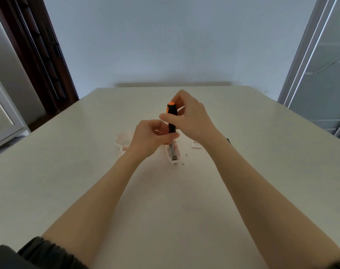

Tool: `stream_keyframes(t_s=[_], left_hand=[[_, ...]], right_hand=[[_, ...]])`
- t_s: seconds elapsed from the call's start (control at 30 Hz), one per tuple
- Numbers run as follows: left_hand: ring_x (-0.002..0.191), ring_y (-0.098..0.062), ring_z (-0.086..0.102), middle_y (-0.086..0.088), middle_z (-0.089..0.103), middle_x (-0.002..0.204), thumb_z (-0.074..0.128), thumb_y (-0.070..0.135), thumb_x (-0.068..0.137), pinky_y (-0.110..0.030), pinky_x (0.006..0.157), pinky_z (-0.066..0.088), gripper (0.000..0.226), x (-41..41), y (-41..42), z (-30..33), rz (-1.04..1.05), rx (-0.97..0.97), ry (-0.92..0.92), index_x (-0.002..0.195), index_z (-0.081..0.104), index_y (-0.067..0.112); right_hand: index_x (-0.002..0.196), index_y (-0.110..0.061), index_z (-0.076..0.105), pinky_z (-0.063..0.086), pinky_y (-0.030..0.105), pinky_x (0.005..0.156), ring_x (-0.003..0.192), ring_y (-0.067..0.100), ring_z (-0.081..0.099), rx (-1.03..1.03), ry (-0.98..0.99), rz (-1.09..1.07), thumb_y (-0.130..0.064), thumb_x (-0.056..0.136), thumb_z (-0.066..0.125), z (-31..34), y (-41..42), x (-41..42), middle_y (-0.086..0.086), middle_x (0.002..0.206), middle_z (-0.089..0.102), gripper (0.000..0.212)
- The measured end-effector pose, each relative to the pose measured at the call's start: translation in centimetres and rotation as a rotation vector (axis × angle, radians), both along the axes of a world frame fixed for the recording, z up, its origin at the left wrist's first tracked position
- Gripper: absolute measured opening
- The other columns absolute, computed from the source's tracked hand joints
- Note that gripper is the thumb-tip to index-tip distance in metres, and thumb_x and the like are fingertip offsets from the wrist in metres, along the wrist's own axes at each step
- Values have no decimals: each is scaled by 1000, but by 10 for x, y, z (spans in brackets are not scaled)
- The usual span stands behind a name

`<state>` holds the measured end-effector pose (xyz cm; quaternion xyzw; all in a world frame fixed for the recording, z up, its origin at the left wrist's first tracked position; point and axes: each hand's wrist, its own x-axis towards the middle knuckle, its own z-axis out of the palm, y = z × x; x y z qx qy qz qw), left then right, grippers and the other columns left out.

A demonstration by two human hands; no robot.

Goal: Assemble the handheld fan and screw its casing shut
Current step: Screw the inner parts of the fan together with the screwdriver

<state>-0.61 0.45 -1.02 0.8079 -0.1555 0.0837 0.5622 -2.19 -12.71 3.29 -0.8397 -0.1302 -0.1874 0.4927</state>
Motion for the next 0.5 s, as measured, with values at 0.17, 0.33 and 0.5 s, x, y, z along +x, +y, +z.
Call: stream_keyframes(t_s=[0.17,0.33,0.5], left_hand=[[65,-19,71,-2,71,71,79,10,72,-23,66,57,11,1,0,0,-2,-54,36,70,69,13],[74,-26,72,-8,73,79,79,13,73,-33,75,60,11,3,1,-1,-16,-56,73,79,71,8],[76,-22,72,-4,74,85,79,18,73,-32,77,59,16,2,1,1,-21,-43,88,86,72,11]], right_hand=[[105,-20,62,59,33,75,85,25,68,32,78,133,-4,83,55,5,-8,3,7,100,67,29],[100,-23,61,59,38,75,81,21,67,-19,32,90,-6,83,57,5,-9,3,6,97,67,24],[92,-23,55,57,35,73,75,19,65,-38,-30,8,-16,80,67,2,-9,0,1,88,64,19]])
